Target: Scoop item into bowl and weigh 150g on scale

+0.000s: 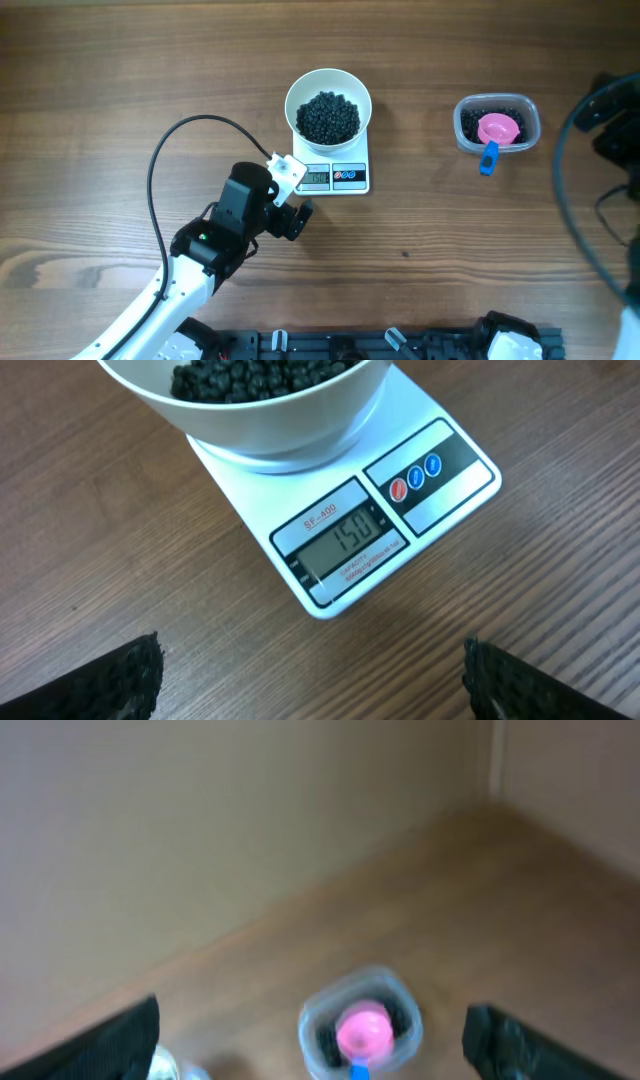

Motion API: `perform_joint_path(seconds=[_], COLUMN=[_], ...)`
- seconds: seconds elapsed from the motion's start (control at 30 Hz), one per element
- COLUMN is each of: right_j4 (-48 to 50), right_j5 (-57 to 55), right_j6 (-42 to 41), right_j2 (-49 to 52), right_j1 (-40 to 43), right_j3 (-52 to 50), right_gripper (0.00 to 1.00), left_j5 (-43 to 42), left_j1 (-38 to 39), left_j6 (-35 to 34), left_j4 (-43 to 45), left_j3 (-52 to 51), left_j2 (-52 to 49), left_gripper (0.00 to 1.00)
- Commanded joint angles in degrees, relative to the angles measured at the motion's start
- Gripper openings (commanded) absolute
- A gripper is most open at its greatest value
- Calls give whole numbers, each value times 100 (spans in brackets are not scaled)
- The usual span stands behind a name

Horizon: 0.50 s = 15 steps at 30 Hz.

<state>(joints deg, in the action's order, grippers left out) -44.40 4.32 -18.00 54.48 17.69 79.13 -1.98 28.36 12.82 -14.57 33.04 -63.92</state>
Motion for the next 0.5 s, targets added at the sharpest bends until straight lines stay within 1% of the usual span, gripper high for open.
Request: perform_joint_path(seconds=[0.0,0.13,0.2,0.27,0.37,0.47], right_j4=[1261,3322,4358,5088,5558,5580], right_j5=[-590,-660,-1086,-1340,-1360,-1362], right_j6=[-22,-142,-560,-682,-597,-592], right_j2=[-697,-1526,-2015,-2485,-3235,-3954], right_j1=[-398,-798,-1034,-1248,-1482,-1589], right_j3=[-1582,-3567,-4629,-5464,-6382,-6977], right_gripper=[100,100,100,100,100,100], left_j5=[33,33,33,33,33,33], left_j1=[-52,-52,-52,-52,-52,-52], left_j6=[28,28,28,28,28,28], left_j4=[0,0,0,0,0,0], left_j3=[-20,-20,-20,-20,-20,-20], left_j2=[0,-2,0,0,0,0], left_gripper=[100,100,100,100,100,100])
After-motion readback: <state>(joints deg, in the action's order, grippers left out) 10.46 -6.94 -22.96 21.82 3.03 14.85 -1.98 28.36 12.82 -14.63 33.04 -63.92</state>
